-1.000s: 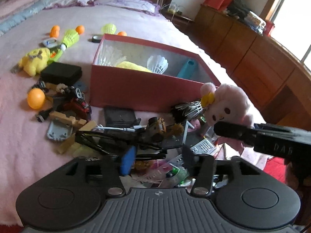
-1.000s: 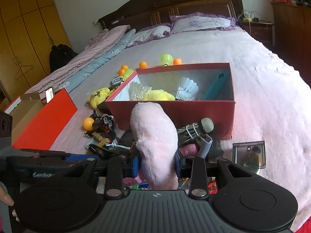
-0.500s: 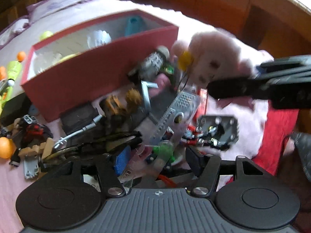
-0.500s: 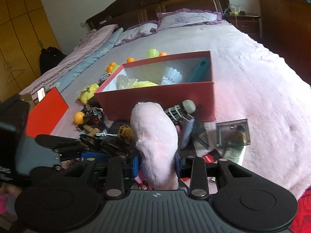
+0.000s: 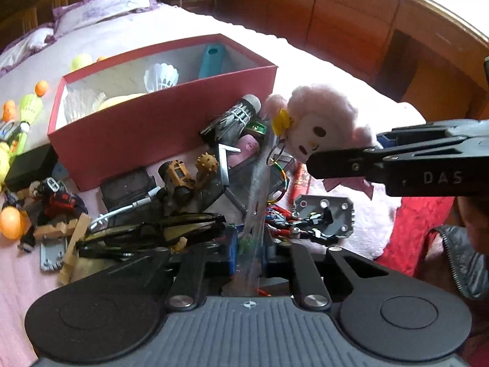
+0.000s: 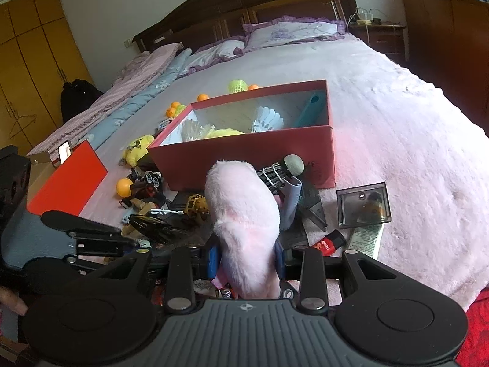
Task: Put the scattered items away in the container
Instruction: 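Carry the ruler with the left tool while the right tool carries the plush toward the box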
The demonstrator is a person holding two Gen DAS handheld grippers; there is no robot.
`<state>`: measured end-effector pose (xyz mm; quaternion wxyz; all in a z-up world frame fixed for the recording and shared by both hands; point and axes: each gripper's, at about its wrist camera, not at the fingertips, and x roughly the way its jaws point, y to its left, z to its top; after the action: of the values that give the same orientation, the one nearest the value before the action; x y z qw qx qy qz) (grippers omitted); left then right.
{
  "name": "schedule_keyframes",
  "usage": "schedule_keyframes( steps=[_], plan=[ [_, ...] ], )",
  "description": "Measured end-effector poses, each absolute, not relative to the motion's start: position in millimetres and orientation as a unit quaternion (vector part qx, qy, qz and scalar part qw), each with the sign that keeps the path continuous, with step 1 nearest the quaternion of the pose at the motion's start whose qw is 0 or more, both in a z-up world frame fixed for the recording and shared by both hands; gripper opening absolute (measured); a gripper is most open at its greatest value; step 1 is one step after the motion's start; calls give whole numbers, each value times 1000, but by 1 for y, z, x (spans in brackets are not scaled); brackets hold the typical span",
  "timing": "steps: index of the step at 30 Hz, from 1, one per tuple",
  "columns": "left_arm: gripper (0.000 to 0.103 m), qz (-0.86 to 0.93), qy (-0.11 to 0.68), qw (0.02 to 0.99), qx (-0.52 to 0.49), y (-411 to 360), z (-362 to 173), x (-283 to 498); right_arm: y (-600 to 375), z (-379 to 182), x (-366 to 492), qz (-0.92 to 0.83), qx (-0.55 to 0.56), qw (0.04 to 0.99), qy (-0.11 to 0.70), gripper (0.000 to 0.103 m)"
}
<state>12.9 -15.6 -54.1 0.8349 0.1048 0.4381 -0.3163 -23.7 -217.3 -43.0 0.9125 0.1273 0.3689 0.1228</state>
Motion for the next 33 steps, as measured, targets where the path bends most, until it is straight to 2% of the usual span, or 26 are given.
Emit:
schedule_keyframes(
  steps=[1, 2, 12, 33],
  plan=[
    [5, -313, 437, 837, 100, -16, -54, 13, -217, -43, -24, 123, 127, 913, 368, 37],
    [4, -311, 437, 838, 95, -15, -54, 13, -217, -42, -24, 123, 127, 913, 368, 37],
    [4, -293, 424, 857, 0, 5, -34, 14, -216, -42, -26, 124, 129, 913, 366, 37],
    [3, -256, 348, 901, -50, 22, 27, 23, -198, -36, -19, 162, 116, 907, 371, 37]
  ],
)
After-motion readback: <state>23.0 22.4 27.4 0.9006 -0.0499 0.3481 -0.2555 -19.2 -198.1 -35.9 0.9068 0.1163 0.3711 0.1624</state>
